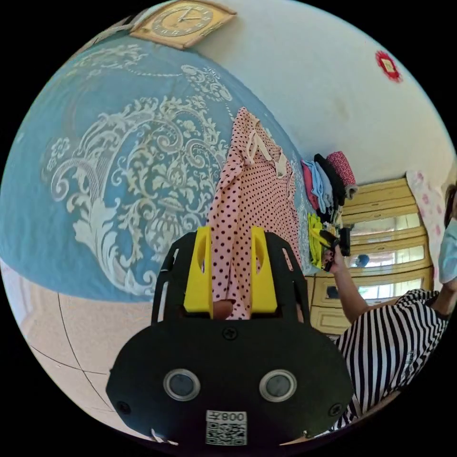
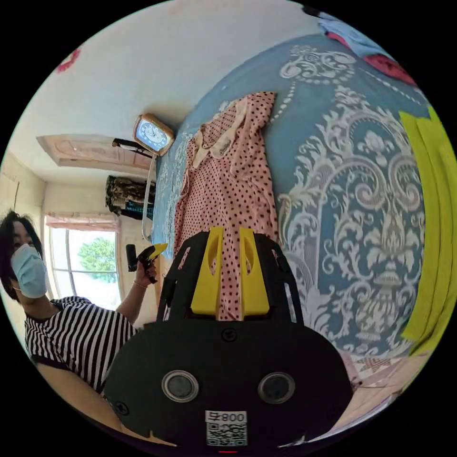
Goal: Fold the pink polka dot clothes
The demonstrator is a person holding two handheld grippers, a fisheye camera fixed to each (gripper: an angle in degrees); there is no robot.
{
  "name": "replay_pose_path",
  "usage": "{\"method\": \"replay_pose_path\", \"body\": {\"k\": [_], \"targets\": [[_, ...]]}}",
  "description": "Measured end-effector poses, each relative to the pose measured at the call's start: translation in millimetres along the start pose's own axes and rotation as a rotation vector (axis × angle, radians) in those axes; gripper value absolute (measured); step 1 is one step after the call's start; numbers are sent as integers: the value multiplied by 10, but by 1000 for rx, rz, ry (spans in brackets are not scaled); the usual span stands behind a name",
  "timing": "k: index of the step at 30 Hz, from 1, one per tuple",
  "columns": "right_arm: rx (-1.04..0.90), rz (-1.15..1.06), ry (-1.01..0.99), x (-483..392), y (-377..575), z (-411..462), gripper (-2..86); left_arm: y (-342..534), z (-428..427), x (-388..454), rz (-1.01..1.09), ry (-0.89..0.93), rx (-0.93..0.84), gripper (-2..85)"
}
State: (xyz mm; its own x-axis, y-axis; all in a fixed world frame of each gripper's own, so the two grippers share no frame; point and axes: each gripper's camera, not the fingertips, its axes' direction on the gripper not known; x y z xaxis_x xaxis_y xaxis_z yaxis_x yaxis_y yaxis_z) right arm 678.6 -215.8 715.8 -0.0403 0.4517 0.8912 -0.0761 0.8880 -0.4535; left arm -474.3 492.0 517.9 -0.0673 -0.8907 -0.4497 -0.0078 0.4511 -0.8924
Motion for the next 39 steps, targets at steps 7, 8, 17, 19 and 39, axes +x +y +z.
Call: {"method": "replay_pose_path", "body": {"k": [7,8,17,19,39], "targets": [[4,205,-119,340,1248,-397,86,450,-204,-627,-157,84,-114,144],[-8,233,-144,380,1403,-407,88,501,-187,-694,-175,121,-139,146],[-51,309,-299,316,2096,-550,98,738,-76,-1109,-254,183,-229,151],[-39,319,-328,295,2171,-615,99,767,-67,-1190,-266,198,-229,148],[1,307,-442,-168,2978,-1281,3,1230,-747,-1329,-208,452,-85,19]]}}
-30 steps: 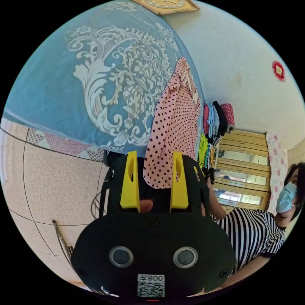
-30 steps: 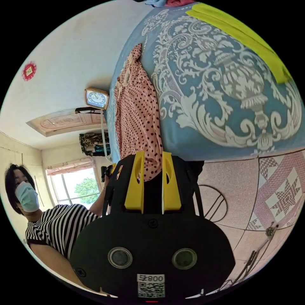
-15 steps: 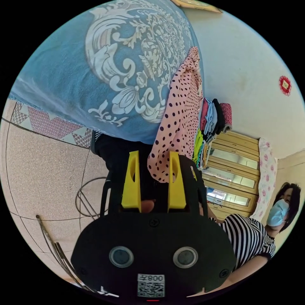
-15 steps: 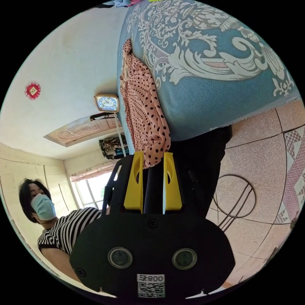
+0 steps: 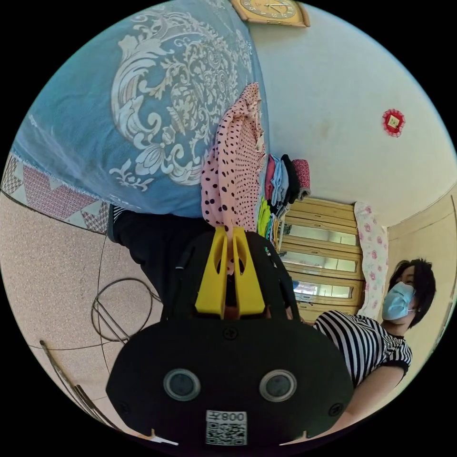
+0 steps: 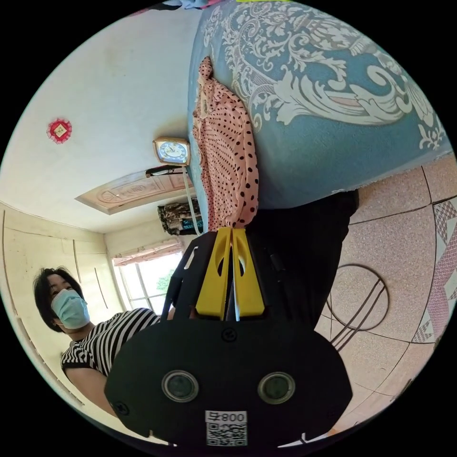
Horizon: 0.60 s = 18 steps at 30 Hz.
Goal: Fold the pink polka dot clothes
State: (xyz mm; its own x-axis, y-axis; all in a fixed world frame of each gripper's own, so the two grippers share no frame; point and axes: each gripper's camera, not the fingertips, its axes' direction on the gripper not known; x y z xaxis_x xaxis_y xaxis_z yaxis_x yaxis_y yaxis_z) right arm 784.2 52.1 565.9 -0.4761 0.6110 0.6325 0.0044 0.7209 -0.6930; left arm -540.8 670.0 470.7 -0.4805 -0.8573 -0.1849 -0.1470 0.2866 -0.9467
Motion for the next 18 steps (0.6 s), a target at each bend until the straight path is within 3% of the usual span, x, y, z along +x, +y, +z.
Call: {"method": "replay_pose_path", "body": {"k": [11,18], "targets": [[23,-205,-84,-643,985,-514,0,632,-455,733,196,90,40,17],[0,-225,-81,-735,1655,-653,1,1144,-546,900,212,95,10,18]]}}
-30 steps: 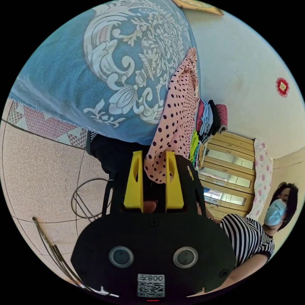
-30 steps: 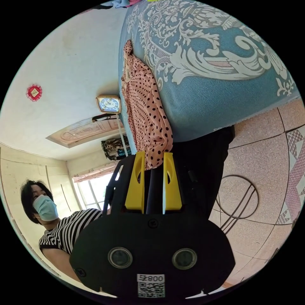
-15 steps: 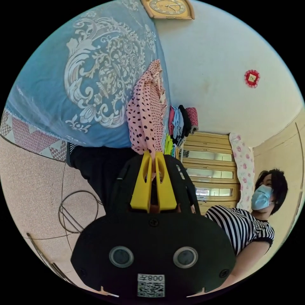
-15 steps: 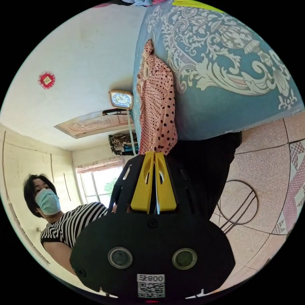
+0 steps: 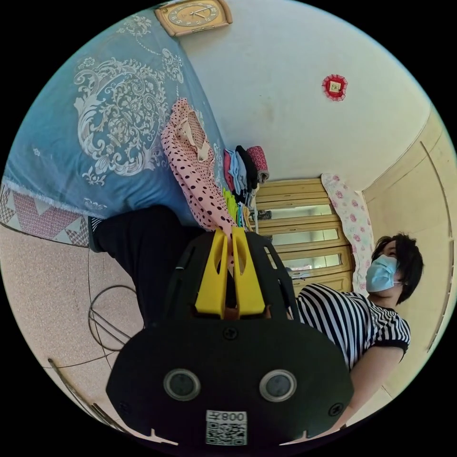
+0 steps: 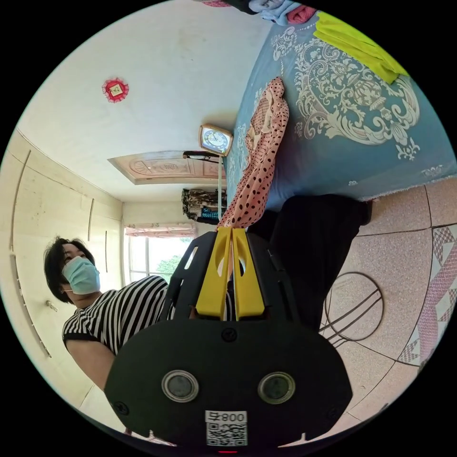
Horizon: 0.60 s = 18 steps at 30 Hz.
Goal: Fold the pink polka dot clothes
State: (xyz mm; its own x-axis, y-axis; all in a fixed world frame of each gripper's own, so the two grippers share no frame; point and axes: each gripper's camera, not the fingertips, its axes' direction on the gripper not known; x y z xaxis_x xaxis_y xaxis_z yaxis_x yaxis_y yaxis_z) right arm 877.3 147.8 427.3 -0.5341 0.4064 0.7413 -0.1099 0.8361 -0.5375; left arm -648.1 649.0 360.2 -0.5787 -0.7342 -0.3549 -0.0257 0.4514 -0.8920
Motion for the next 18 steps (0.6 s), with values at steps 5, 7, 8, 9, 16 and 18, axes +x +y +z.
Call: {"method": "replay_pose_path", "body": {"k": [5,7,8,9,16,18], "targets": [[-16,36,-1,-45,440,-3,1,366,5,64,-67,2,-9,17],[-13,48,1,-47,537,2,1,440,30,101,-80,12,-8,17],[-3,57,1,-41,576,3,1,457,54,132,-84,13,-9,17],[3,61,-2,-38,587,4,1,455,68,149,-86,11,-10,17],[32,-1,-9,-290,276,98,1,-74,288,558,-4,13,-5,17],[46,-31,-15,-390,96,118,1,-312,363,687,27,8,-5,18]]}}
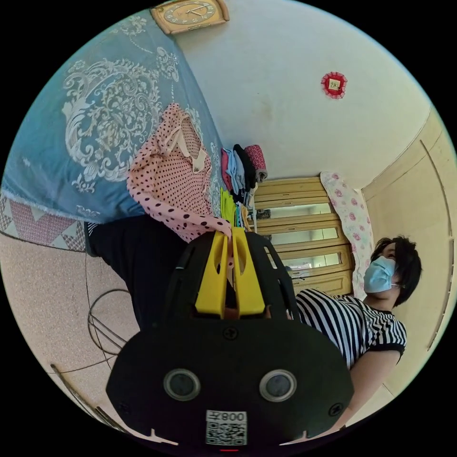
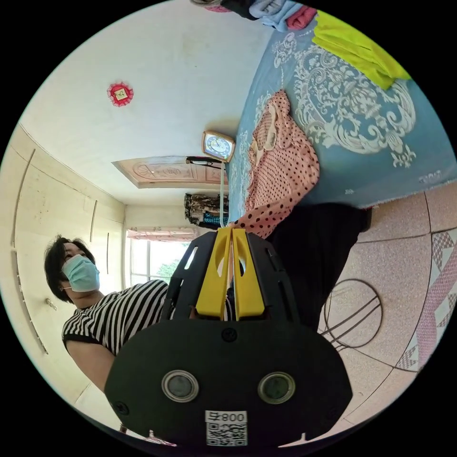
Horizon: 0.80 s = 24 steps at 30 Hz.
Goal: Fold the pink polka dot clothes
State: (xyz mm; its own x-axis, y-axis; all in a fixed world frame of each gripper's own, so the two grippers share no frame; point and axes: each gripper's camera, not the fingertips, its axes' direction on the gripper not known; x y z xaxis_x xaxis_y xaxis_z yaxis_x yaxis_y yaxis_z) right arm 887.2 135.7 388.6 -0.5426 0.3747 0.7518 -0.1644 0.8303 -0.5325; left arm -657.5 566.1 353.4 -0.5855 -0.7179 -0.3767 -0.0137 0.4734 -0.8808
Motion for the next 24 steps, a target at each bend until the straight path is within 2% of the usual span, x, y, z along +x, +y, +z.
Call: {"method": "replay_pose_path", "body": {"k": [11,24], "targets": [[51,-134,47,-465,-1760,374,2,-1886,665,494,85,-33,40,17],[38,-107,125,-187,-3537,955,1,-3762,1559,374,30,-70,50,19]]}}
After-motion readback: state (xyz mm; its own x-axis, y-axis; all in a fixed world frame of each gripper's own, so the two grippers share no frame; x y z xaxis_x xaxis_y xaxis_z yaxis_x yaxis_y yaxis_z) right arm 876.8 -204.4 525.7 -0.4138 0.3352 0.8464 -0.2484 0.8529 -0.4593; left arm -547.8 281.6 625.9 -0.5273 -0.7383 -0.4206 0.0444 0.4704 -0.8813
